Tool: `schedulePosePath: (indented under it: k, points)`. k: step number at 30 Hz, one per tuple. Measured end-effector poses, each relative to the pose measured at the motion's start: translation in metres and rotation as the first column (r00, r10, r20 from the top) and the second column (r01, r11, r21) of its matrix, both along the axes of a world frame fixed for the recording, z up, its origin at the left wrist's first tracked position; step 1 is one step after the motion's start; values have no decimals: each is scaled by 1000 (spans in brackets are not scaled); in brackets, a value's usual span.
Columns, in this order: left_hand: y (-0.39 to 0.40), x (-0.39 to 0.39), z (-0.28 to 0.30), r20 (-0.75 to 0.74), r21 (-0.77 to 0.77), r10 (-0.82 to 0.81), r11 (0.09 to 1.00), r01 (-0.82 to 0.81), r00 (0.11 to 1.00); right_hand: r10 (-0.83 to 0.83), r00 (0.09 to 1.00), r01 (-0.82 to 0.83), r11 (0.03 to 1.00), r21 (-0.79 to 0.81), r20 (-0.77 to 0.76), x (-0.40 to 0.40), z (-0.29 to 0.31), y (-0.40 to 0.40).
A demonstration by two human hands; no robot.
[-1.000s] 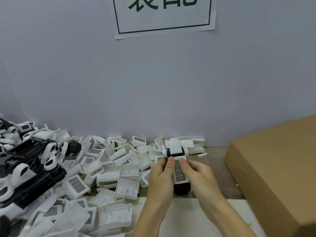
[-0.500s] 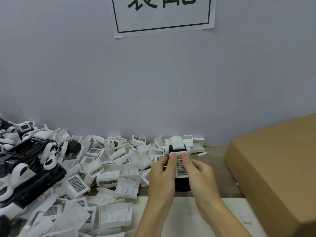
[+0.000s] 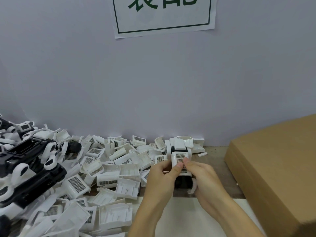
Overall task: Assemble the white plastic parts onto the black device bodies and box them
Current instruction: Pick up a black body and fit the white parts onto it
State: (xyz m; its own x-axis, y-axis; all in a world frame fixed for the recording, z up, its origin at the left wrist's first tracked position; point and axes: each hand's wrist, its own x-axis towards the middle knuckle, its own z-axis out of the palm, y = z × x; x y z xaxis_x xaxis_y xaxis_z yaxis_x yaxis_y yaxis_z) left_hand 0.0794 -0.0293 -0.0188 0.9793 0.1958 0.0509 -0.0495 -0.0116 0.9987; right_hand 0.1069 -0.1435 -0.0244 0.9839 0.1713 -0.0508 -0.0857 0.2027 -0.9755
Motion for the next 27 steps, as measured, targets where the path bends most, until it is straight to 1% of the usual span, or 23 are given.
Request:
schedulePosePath:
  k: [2,5,8,10,11,12,14,16,17,18,19,20,21,22,23,24,25,26,27]
  points:
    - [0,0,-1,-24,31,36,999,-35,999,-1,999,3,998,-58,41,0,-2,0]
    - [-2,0,-1,-27,54,104,993,-102,994,-47,992,63,989,-137,119,-2,-2,3]
    - [-3,0,1,-23,-16,120,993,-120,993,-54,988,73,989,-129,146,-4,1,6]
    - [-4,-1,2,-8,-88,116,989,-116,993,-156,970,184,973,-139,187,-4,2,9]
    - [-4,-1,2,-1,-122,129,984,-128,992,-196,954,238,956,-173,227,-5,1,10]
    - [-4,-1,3,1,-150,150,977,-148,989,-199,939,266,937,-225,280,-6,1,10]
    - [-2,1,2,-26,-203,190,960,-191,981,-104,909,259,899,-352,403,-7,-1,11]
    - [0,4,1,-86,-295,180,935,-198,980,-8,884,246,858,-451,468,-9,-2,12]
    - [1,5,1,-108,-312,166,930,-192,980,4,877,253,847,-469,480,-9,-3,12]
    - [0,5,1,-114,-293,154,939,-181,982,-13,873,264,852,-452,487,-9,-4,12]
    - [-1,5,1,-100,-241,158,954,-177,982,-48,874,276,868,-413,484,-9,-4,12]
    - [-2,5,0,-63,-179,183,965,-192,981,-104,883,293,884,-364,458,-9,-1,11]
    - [0,5,-1,-3,-111,233,966,-232,973,-168,908,299,902,-313,383,-9,3,8]
    - [2,6,-2,68,-48,293,956,-290,954,-216,942,278,930,-239,256,-8,7,4]
    - [6,7,-3,140,-10,350,936,-352,926,-227,970,237,963,-129,85,-6,10,0]
    - [9,6,-2,188,5,392,917,-400,901,-198,976,199,980,-3,-90,-4,14,-4]
    - [11,6,-1,209,-9,406,911,-413,890,-139,965,165,981,102,-223,-3,16,-7]
    - [12,6,1,207,-63,387,922,-383,898,-72,948,128,978,166,-311,-4,18,-9]
    - [12,5,2,192,-132,346,936,-325,918,-13,933,92,975,203,-360,-6,19,-10]
